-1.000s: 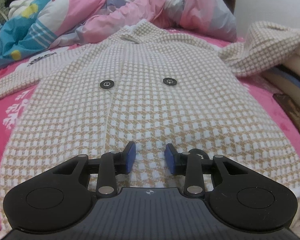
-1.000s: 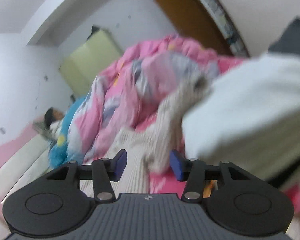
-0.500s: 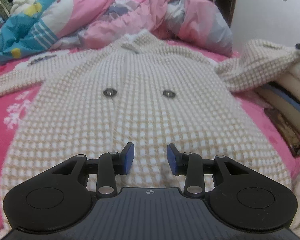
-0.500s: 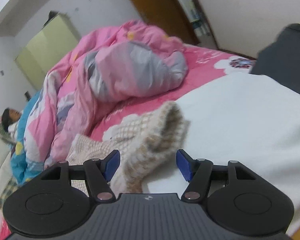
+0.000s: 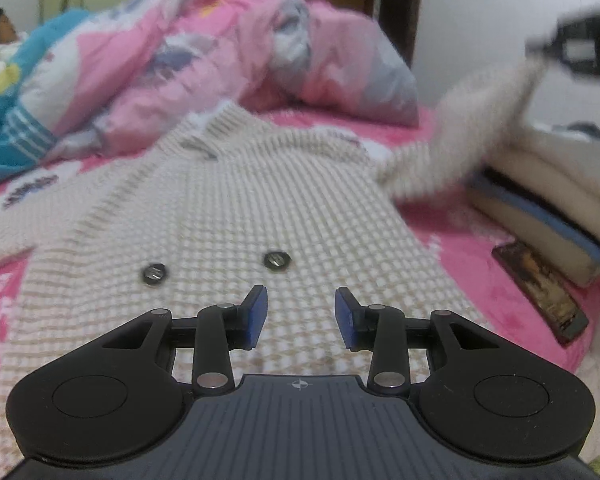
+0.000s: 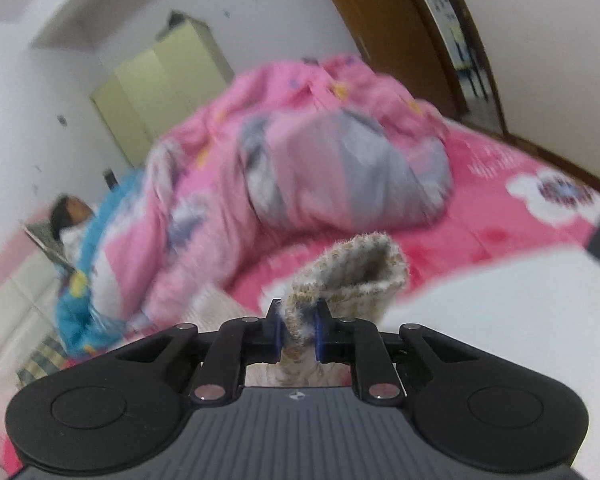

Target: Fold clothes

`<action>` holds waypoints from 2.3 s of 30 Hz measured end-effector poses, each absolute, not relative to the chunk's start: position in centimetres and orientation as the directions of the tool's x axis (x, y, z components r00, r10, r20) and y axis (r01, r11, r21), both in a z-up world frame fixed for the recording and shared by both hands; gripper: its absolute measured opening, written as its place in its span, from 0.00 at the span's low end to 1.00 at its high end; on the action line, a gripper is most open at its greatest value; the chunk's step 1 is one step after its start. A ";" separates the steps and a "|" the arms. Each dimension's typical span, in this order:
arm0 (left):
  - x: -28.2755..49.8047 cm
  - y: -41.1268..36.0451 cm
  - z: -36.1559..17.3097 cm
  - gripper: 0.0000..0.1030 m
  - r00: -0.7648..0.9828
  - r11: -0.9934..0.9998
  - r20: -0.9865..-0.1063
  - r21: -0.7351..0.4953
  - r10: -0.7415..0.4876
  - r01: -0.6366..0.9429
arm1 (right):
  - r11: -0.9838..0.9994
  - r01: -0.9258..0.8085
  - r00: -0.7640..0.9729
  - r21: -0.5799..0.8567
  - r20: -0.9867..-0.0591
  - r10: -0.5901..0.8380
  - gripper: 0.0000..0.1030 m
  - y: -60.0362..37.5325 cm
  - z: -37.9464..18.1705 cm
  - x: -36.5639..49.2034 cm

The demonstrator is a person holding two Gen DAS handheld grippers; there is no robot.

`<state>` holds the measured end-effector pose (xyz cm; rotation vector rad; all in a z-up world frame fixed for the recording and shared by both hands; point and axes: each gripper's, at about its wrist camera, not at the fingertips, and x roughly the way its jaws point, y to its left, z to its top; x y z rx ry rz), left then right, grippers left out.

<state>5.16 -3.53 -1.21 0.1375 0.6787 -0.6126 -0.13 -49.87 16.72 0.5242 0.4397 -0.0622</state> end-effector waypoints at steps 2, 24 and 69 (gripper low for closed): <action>6.0 -4.5 -2.4 0.36 0.579 0.816 -0.660 -0.089 -0.478 0.572 | 0.859 0.159 0.925 0.486 -0.378 0.042 0.15 -51.2 18.6 1.0; 6.6 -5.6 -2.6 0.36 0.606 0.813 -0.707 0.076 -0.364 0.577 | 0.777 0.347 0.911 0.525 -0.387 -0.146 0.13 -66.0 16.6 6.1; -0.8 7.9 0.3 0.39 0.735 0.938 -0.583 -0.199 -0.346 0.284 | 0.762 -0.512 0.636 0.396 -0.421 0.647 0.53 -16.8 19.3 18.6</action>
